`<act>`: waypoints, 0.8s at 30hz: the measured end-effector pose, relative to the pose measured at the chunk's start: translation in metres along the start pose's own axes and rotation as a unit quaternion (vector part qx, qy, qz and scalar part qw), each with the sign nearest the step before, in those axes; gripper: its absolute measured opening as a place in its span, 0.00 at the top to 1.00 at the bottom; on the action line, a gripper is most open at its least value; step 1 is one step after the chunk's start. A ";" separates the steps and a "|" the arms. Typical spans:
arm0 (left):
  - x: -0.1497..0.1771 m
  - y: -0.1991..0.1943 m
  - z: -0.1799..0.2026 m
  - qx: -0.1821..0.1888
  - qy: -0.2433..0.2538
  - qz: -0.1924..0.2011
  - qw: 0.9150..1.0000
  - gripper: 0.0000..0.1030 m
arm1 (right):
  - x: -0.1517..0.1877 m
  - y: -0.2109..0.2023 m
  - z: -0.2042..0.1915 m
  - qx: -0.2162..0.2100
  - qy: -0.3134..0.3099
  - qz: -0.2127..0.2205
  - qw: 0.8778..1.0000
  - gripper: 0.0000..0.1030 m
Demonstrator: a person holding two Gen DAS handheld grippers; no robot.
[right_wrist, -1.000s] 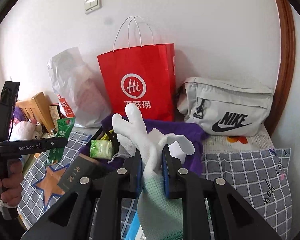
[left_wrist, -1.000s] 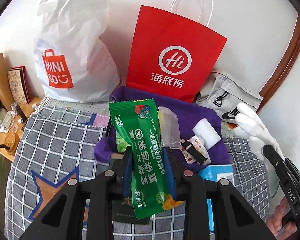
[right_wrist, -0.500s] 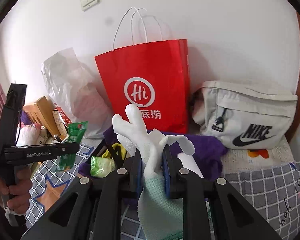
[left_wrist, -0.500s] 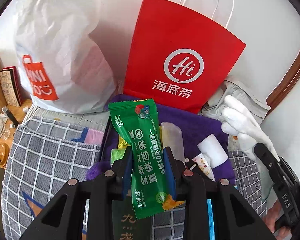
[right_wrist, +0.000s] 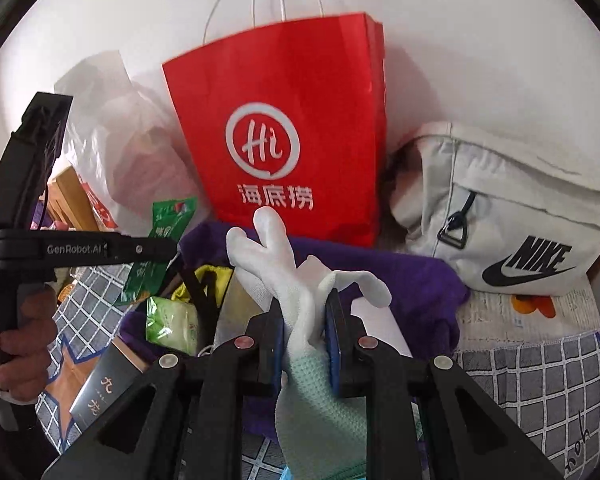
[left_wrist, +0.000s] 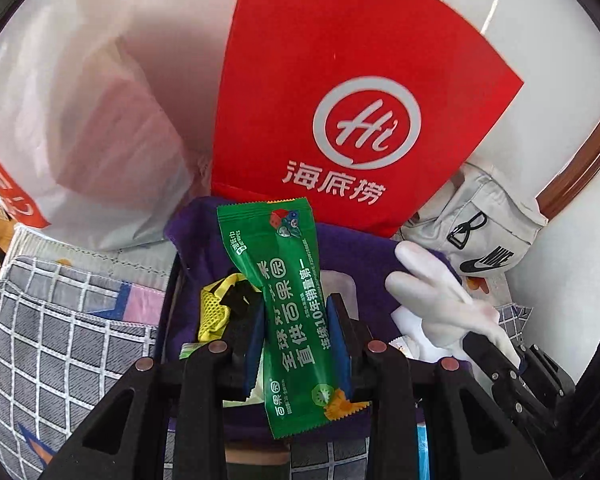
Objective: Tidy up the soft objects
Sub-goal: 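Carry the gloves and green packet over the purple towel with both tools, then lower the gloves and green packet onto the towel and open both tools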
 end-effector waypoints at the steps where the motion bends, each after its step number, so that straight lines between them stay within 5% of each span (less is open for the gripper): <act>1: 0.000 0.007 -0.001 0.004 0.001 -0.009 1.000 0.72 | 0.001 0.004 0.000 -0.002 0.000 -0.006 1.000 0.81; 24: -0.002 0.057 -0.009 -0.006 -0.003 -0.055 0.998 0.71 | 0.019 0.054 0.006 0.027 -0.016 -0.086 0.996 0.80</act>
Point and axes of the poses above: each gripper's, at about its wrist camera, not at the fingertips, and y roughly the way its jaws point, z to its right, x to its underside, the point moved 5 cm from there along y, roughly the way its jaws point, and after that the axes turned 13 degrees about -z, right-handed, at the moved point
